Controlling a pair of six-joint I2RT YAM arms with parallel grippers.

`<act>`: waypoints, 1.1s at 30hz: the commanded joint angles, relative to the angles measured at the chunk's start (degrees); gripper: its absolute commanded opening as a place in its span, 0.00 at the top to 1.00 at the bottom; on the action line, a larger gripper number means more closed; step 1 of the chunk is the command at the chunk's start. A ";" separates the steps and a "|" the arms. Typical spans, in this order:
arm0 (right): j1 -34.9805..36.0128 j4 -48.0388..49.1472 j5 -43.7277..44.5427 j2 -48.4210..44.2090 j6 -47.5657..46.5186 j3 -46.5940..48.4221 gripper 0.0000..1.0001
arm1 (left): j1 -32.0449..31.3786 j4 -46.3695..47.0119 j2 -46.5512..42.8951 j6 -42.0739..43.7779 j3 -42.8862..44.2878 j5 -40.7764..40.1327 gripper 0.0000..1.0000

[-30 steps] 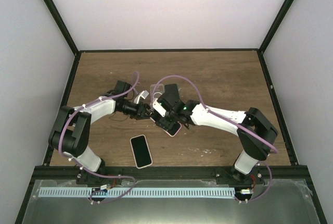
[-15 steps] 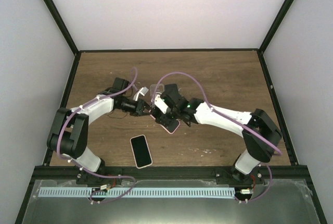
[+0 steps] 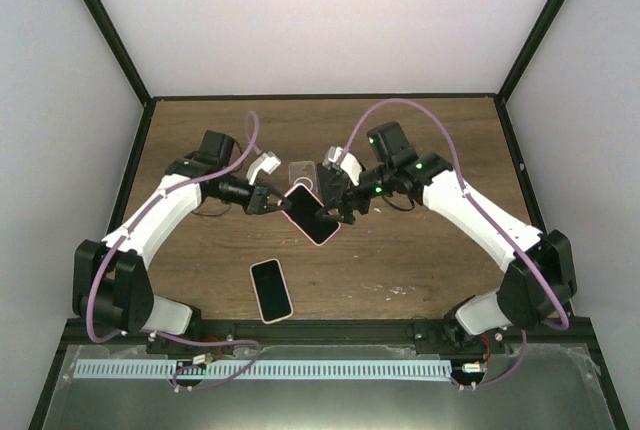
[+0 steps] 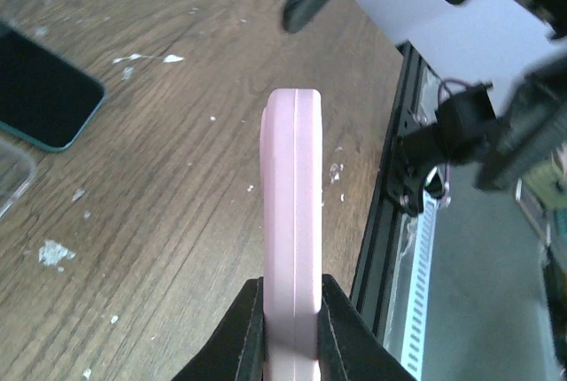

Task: Take the phone out of the phone case
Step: Pick up the phone at the center of the board.

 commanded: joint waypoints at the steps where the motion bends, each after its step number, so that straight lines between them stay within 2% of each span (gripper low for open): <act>1: -1.57 -12.16 -10.48 4.71 -7.57 5.52 0.14 | -3.17 -9.90 -1.44 18.80 4.29 1.61 1.00; 5: -1.59 -15.02 -13.09 5.70 -11.50 7.35 0.31 | -4.92 -13.69 0.21 24.68 6.62 -0.35 1.00; 10: -1.55 -16.07 -13.36 6.00 -14.67 8.15 0.42 | -7.59 -14.40 1.52 27.78 8.74 -3.15 1.00; 15: -0.86 -19.51 -12.96 9.41 -16.24 11.27 0.50 | -10.59 -14.83 3.57 28.90 10.54 -6.70 1.00; 23: 0.87 -18.62 -10.83 9.21 -18.33 9.80 0.60 | -11.42 -14.88 5.70 28.72 13.11 -5.68 1.00; 27: 1.52 -18.27 -10.68 9.77 -17.82 9.72 0.74 | -12.35 -14.71 6.21 28.81 13.36 -5.55 1.00; 30: 1.57 -18.30 -10.87 9.89 -17.44 10.00 0.91 | -12.49 -12.54 5.70 26.48 12.57 -6.22 1.00; 31: 1.53 -18.18 -10.61 9.76 -17.13 10.07 0.97 | -12.44 -10.64 5.21 24.03 12.18 -6.70 0.96; 33: 1.33 -18.23 -10.62 9.56 -16.49 10.38 0.99 | -10.95 -6.95 3.72 19.90 10.81 -5.61 0.81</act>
